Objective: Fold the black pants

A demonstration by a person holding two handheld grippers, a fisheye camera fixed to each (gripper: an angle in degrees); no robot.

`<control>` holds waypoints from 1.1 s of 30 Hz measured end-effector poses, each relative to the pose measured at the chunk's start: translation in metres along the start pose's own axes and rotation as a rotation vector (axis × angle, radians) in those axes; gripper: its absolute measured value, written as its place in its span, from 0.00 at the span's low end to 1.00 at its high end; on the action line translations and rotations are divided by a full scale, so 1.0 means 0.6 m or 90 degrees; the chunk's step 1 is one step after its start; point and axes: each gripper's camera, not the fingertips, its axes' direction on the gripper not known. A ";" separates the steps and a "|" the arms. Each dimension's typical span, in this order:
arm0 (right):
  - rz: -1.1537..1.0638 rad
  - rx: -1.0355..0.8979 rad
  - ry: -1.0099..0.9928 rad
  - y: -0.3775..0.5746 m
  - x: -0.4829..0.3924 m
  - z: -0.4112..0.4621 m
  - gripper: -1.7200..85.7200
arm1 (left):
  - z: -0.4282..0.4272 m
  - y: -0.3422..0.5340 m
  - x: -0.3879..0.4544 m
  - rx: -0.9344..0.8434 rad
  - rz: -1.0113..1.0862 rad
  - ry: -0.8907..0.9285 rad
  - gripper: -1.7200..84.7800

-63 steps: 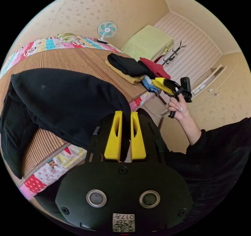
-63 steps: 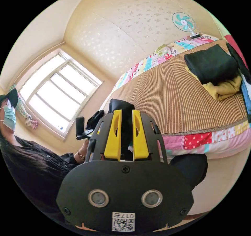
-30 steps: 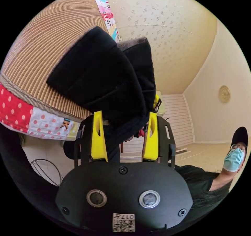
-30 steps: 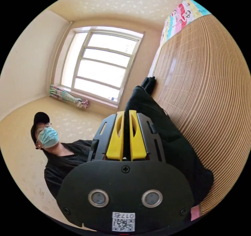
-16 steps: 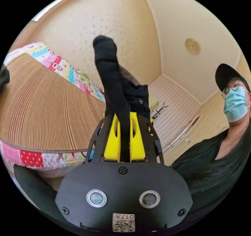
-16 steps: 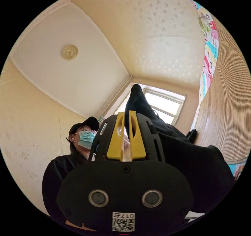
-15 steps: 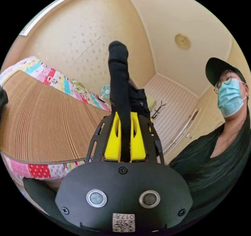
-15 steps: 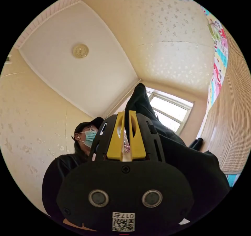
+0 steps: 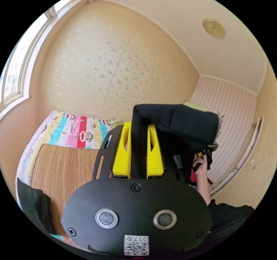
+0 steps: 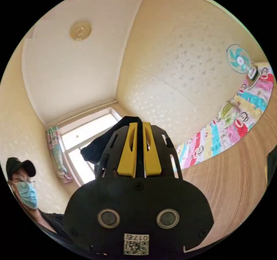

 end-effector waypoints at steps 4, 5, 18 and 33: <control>-0.018 -0.236 0.427 0.000 0.209 0.217 0.06 | 0.202 -0.009 -0.123 -0.173 -0.090 -0.204 0.18; -0.032 -0.288 0.419 0.043 0.248 0.234 0.06 | 0.241 0.029 -0.159 -0.208 -0.095 -0.199 0.18; 0.068 -0.594 0.485 0.699 0.417 -0.089 0.16 | 0.192 0.693 -0.307 -0.417 -0.184 -0.078 0.17; 0.322 -0.403 0.048 0.823 0.333 -0.361 0.06 | 0.035 0.784 -0.241 -0.381 -0.261 0.145 0.06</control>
